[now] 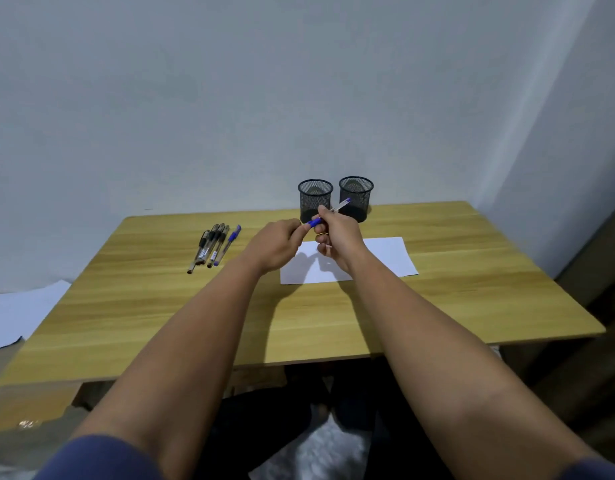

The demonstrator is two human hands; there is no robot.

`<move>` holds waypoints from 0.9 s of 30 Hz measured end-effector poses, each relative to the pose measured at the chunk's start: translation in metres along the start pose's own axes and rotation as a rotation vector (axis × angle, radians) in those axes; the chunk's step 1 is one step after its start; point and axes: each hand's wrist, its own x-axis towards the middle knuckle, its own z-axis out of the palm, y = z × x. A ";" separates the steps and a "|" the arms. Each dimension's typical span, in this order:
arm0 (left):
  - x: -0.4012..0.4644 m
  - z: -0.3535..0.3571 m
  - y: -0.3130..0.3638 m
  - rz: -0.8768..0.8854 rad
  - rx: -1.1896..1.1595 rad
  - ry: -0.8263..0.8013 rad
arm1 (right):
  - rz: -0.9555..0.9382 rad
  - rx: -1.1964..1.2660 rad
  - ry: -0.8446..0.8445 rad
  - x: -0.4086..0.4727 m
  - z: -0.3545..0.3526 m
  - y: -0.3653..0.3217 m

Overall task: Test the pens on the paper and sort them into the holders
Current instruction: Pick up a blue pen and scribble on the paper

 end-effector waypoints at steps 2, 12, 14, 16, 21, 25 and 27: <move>0.001 0.004 0.005 -0.019 0.001 -0.007 | 0.002 -0.019 0.060 0.004 0.011 -0.001; 0.037 0.022 -0.013 -0.138 -0.199 -0.107 | 0.055 0.042 0.444 0.082 -0.021 -0.011; 0.030 0.013 -0.035 -0.137 -0.028 -0.041 | -0.017 -0.061 0.526 0.095 -0.053 -0.024; 0.025 0.009 -0.054 -0.144 0.222 0.103 | -0.174 -0.192 0.504 0.092 -0.072 -0.031; 0.037 0.019 -0.075 -0.201 0.622 0.181 | -0.523 -0.567 0.265 0.061 -0.061 0.007; 0.039 0.026 -0.081 -0.310 0.771 0.064 | -0.717 -1.038 0.174 0.043 -0.064 0.028; 0.037 0.029 -0.083 -0.324 0.760 0.077 | -0.690 -1.203 0.123 0.037 -0.060 0.031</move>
